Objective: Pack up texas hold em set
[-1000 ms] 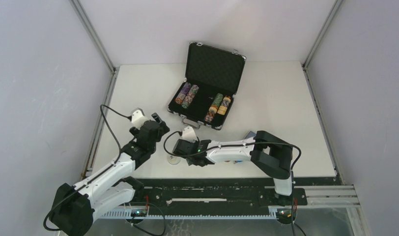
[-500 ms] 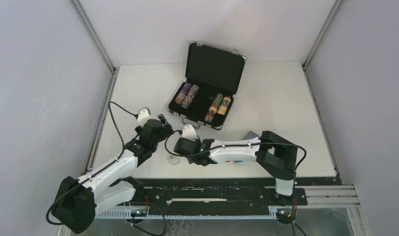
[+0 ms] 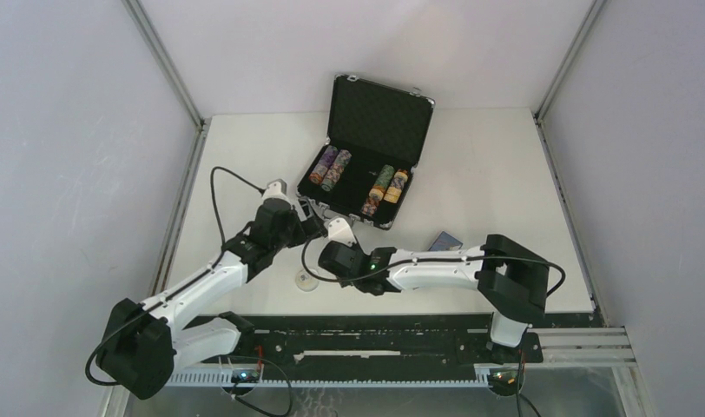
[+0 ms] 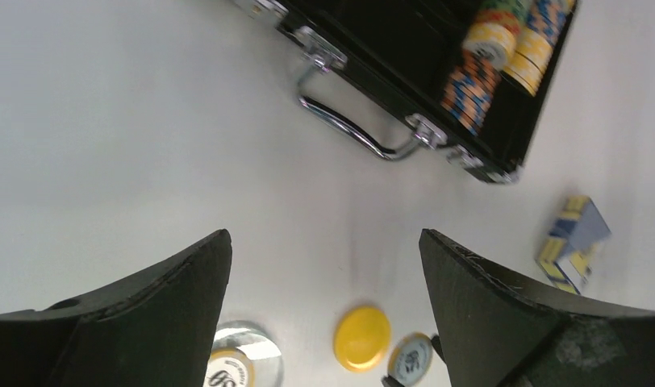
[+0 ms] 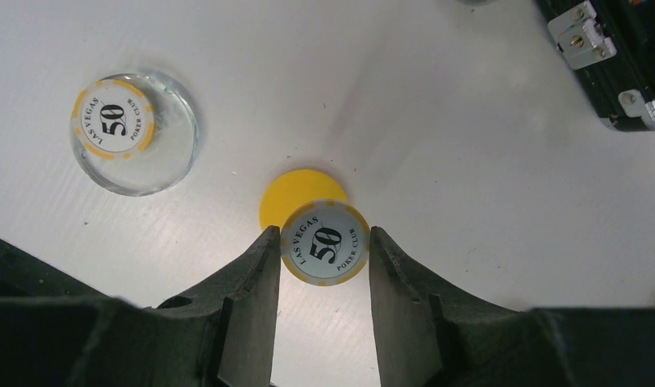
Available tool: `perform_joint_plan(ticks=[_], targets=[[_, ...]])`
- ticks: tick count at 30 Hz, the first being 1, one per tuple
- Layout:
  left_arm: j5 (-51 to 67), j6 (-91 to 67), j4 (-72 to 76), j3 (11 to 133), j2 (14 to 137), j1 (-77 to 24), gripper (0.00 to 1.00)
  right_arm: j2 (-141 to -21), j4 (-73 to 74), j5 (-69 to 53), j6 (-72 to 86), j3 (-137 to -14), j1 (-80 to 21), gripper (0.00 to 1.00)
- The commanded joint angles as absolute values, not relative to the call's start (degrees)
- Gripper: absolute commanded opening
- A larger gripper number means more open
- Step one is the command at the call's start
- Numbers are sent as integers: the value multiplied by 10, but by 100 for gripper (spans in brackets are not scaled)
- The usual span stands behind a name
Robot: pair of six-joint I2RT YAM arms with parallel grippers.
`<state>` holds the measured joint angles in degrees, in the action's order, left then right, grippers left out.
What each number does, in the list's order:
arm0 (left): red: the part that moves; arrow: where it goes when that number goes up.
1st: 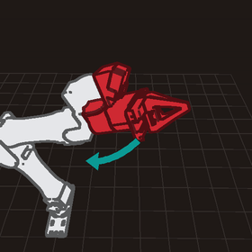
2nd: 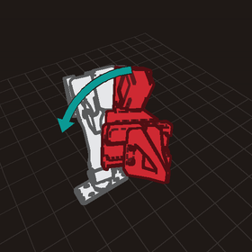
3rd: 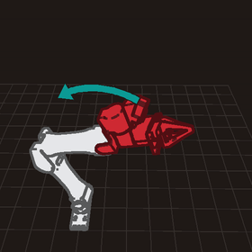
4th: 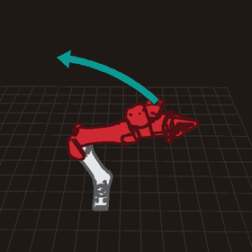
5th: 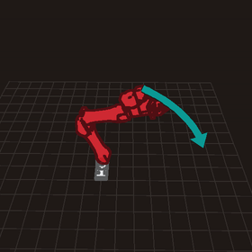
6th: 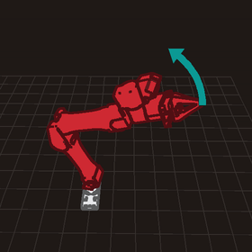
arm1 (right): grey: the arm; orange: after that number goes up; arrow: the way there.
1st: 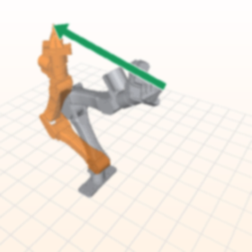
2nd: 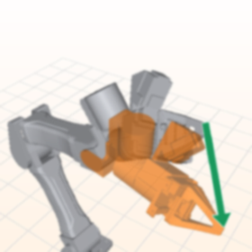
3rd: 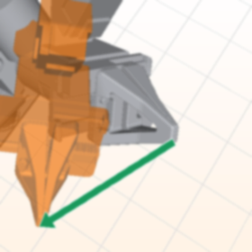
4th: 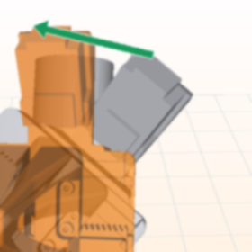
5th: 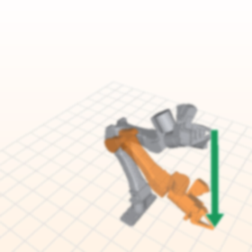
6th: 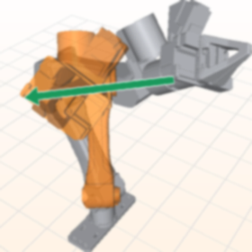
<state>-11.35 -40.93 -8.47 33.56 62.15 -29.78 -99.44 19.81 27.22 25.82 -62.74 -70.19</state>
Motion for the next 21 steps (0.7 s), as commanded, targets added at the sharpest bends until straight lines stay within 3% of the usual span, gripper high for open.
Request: perform_joint_plan(ticks=[1,9,21], targets=[[8,-403,-57,346,614,-299,90,-950,155,292,227,-613,-700,44],[137,-411,8,324,640,-285,74,-883,68,301,187,-532,-708,45],[284,-443,84,312,706,-286,68,-812,42,319,157,-484,-712,45]])
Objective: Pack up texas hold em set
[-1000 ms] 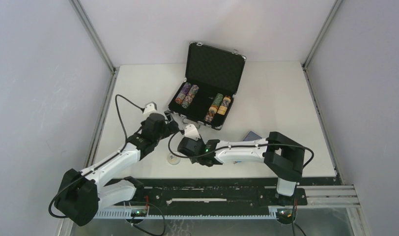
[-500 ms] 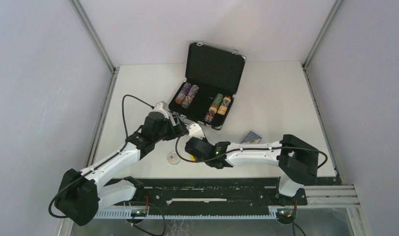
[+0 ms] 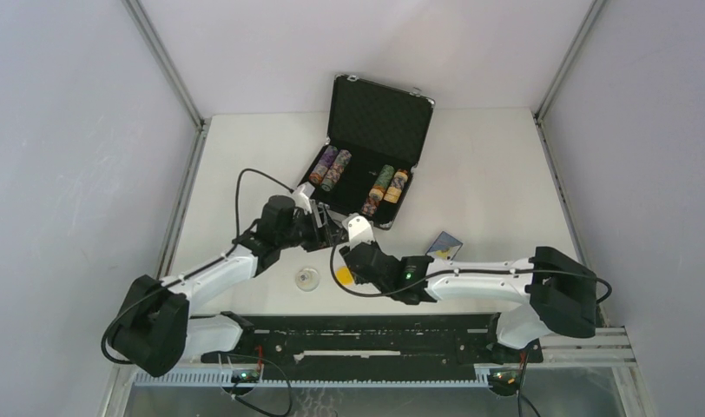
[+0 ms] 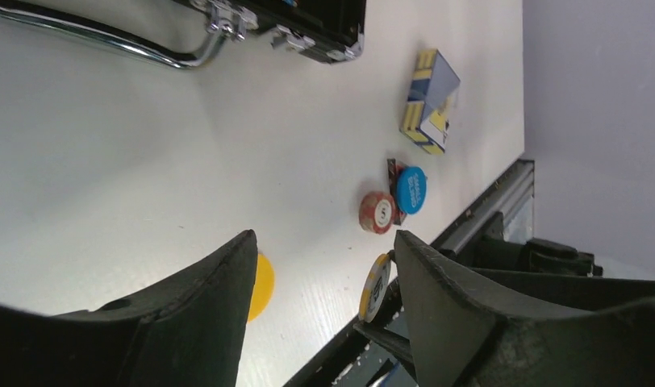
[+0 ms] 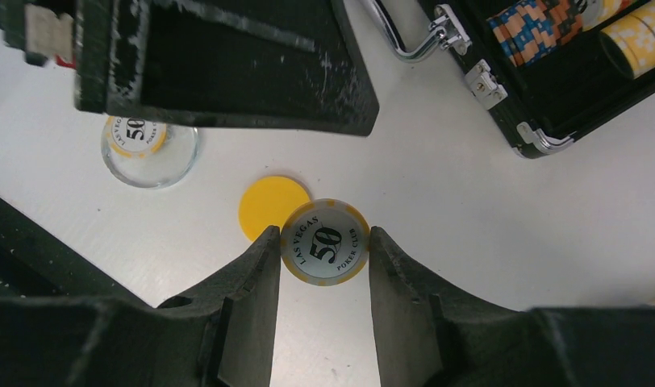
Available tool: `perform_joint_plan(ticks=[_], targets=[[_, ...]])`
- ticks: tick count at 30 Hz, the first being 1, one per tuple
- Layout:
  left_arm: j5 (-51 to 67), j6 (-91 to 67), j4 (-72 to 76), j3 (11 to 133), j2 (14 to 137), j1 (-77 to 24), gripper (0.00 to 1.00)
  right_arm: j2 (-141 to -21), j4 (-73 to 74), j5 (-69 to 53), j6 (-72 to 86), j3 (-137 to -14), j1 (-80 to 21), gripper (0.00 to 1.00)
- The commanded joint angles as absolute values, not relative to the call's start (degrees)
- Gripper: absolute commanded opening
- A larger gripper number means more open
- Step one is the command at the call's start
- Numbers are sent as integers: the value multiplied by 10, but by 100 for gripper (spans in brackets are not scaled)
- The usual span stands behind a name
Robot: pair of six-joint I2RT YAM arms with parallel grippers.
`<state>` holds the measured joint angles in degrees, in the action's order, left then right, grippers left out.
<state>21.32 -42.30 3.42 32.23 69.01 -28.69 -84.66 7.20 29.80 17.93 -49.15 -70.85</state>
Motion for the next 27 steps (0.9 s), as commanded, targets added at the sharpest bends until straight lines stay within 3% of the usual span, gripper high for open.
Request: perform_joint_plan(ticks=[1,27], targets=[[292,-446,88,310,710,-286,67,-808,44,321,156,-482,-712,45],[359,-449,117,318,748,-327,58,-771,32,304,147,-460,-702,46]])
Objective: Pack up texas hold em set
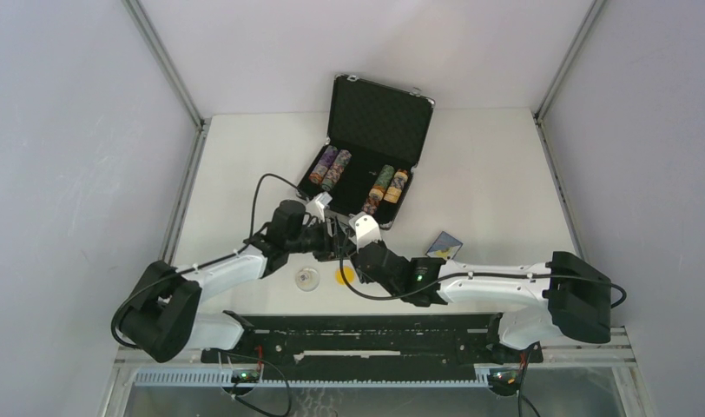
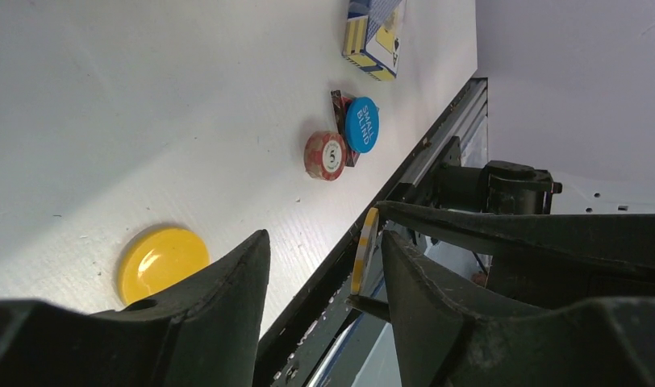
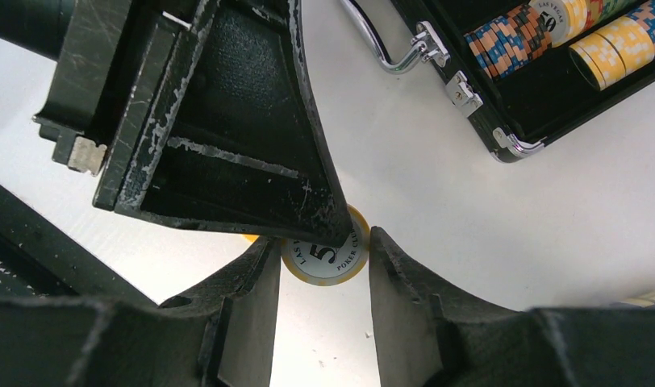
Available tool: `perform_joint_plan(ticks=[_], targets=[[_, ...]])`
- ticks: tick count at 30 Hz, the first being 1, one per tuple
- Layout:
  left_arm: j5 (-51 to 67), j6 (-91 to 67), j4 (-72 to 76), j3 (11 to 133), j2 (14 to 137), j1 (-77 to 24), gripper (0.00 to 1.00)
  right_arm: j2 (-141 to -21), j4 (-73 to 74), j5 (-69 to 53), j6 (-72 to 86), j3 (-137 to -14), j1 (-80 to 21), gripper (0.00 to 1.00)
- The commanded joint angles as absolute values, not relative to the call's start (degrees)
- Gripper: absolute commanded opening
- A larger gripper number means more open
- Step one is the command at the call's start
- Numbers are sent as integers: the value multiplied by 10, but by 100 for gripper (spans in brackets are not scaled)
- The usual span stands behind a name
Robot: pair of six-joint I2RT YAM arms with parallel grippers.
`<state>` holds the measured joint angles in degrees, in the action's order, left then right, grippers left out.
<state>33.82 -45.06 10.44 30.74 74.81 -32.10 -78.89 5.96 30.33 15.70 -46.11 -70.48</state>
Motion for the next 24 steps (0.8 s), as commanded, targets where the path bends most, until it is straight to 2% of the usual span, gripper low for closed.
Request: perform_joint_plan(ticks=[1,19,21,24], targets=[[360,-448,118,319,749,-327,58,-772,31,304,147,-460,-702,46],[381,-451,128,327,758,-338,39,-786,21,297,149,-460,-702,46],[380,-449,128,326,756,-338,35,-787,20,295,149,-460,-703,46],[379,-445,128,325,753,-339,21,-791,18,293,149,-460,-701,46]])
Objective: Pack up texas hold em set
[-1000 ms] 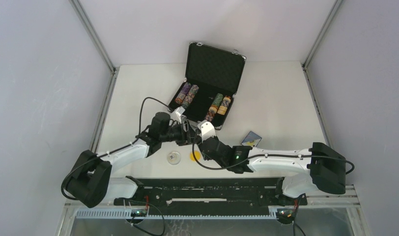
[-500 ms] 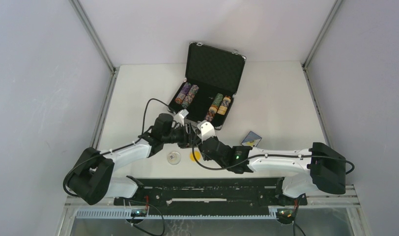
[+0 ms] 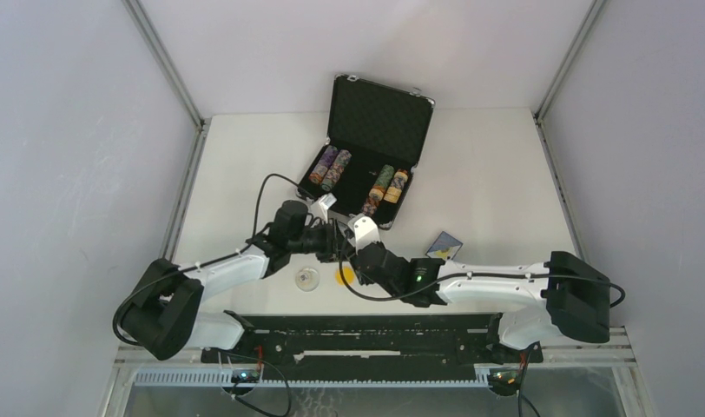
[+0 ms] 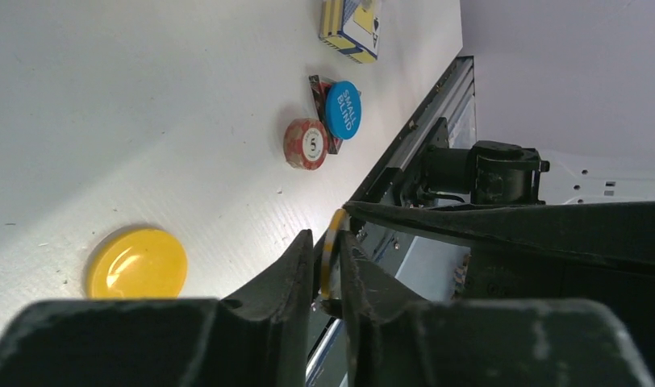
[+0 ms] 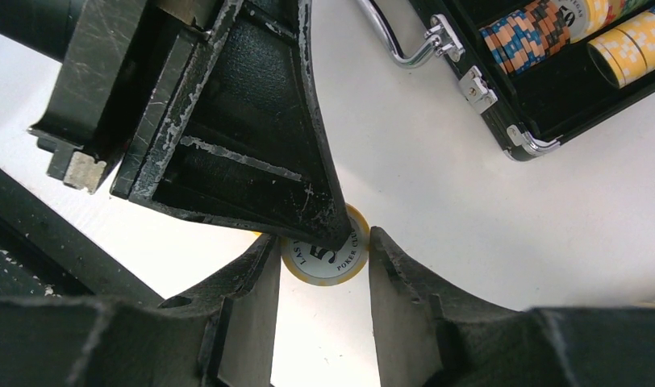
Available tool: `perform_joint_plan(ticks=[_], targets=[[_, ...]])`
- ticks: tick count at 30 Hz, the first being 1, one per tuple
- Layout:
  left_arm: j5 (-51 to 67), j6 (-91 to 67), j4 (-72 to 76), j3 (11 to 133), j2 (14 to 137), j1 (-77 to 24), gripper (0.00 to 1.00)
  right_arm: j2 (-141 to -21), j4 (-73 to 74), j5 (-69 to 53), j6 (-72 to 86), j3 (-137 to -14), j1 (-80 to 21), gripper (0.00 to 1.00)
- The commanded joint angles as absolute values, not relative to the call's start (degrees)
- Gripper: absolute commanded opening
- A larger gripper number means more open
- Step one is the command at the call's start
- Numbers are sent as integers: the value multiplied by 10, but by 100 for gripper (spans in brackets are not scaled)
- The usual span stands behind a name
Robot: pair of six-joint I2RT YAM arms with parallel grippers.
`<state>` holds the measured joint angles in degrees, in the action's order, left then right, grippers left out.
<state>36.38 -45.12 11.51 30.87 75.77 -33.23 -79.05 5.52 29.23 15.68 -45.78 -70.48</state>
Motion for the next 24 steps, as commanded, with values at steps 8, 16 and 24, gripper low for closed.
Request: perform_joint_plan(ticks=[8,16,24], targets=[[370,-420,131,324,745,-339,0,-796,16,290,153,-460,-698,46],[356,-355,139,338,731,-339,0,-712,34,282,139,-441,-690,69],[453,-306,238,317,670,-340,0,-522,-53,23,121,-353,-576,64]])
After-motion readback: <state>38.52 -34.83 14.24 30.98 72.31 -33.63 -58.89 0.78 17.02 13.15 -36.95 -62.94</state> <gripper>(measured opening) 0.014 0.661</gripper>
